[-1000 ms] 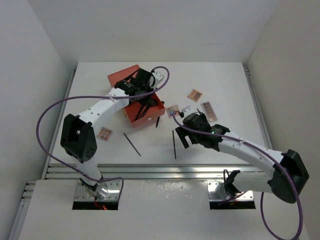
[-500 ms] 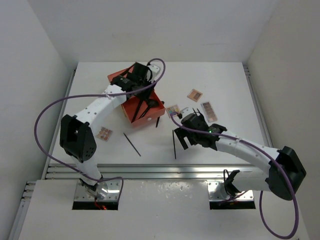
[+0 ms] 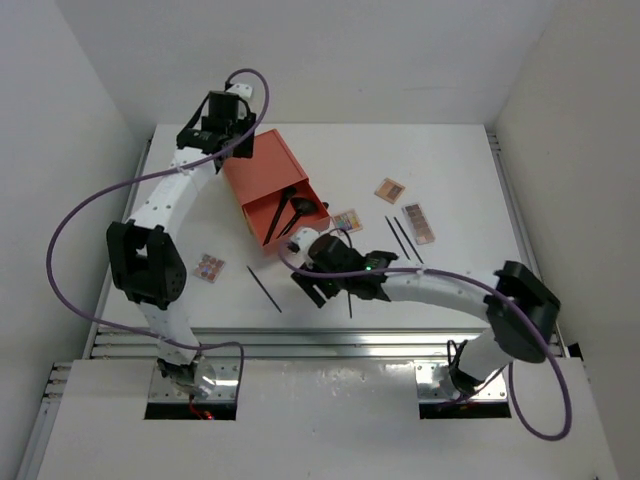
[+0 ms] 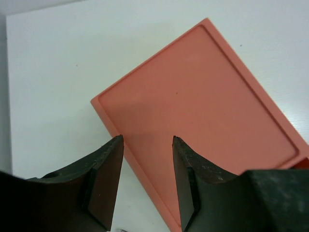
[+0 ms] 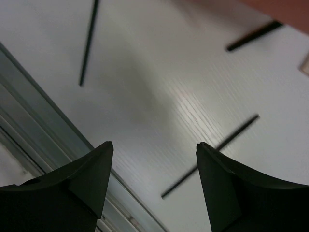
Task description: Organize the makeup
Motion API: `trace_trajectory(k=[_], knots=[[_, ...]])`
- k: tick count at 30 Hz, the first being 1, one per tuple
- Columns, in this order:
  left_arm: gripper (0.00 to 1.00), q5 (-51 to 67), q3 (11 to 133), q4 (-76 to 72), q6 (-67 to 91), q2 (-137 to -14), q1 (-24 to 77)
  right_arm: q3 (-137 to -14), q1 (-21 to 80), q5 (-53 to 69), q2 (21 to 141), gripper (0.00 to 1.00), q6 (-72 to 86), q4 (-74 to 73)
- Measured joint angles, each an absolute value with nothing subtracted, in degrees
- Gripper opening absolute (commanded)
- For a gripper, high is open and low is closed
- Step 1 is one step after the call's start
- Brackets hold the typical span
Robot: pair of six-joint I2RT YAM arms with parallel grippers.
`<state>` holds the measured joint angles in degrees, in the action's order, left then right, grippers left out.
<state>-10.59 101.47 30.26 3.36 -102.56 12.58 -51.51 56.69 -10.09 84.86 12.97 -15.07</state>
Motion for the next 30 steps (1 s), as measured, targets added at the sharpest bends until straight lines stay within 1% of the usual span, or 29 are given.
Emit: trace_trajectory(k=[2,7,13,16,19,21,24,26,27,29,30], knots=[[0.50,-10.8,100.9,29.1,3.7,-104.8,12.3,-56.1,58.6,-8.8,90.3,0.70,12.8,-13.3],[0.50,-10.5,99.0,27.6,3.8,-107.1,12.4,-66.4,62.0,-7.2,103.5,0.64,12.8,-7.8],[0.50,-11.0,97.1,25.1,4.0,-107.5,12.4,-77.3,63.8,-6.8,116.3,0.60,13.7,-6.5],[0.50,-11.2,95.7,24.8,4.0,-107.5,12.4,-80.1,63.8,-7.1,120.1,0.55,14.3,-6.6],[0.50,-11.2,95.4,24.8,4.0,-107.7,12.4,-81.1,64.0,-8.6,122.3,0.54,14.6,-7.5],[0.50,-11.1,95.4,24.6,4.2,-107.7,12.4,-82.3,64.0,-10.1,123.8,0.49,14.6,-8.7],[0.50,-10.9,95.3,24.3,4.5,-107.7,12.4,-84.0,64.2,-11.0,124.9,0.45,15.0,-10.3],[0.50,-10.8,95.3,24.3,4.6,-107.7,12.4,-84.8,64.3,-11.2,125.3,0.37,15.0,-11.5],[0.50,-10.8,95.3,24.3,4.7,-107.7,12.4,-85.0,64.3,-10.8,125.4,0.29,15.1,-11.8],[0.50,-10.8,95.1,24.0,4.8,-107.7,12.4,-85.0,64.3,-9.8,125.4,0.21,15.4,-12.1],[0.50,-10.8,95.0,24.0,4.8,-107.7,12.4,-85.0,64.3,-9.4,125.4,0.11,15.7,-12.3]])
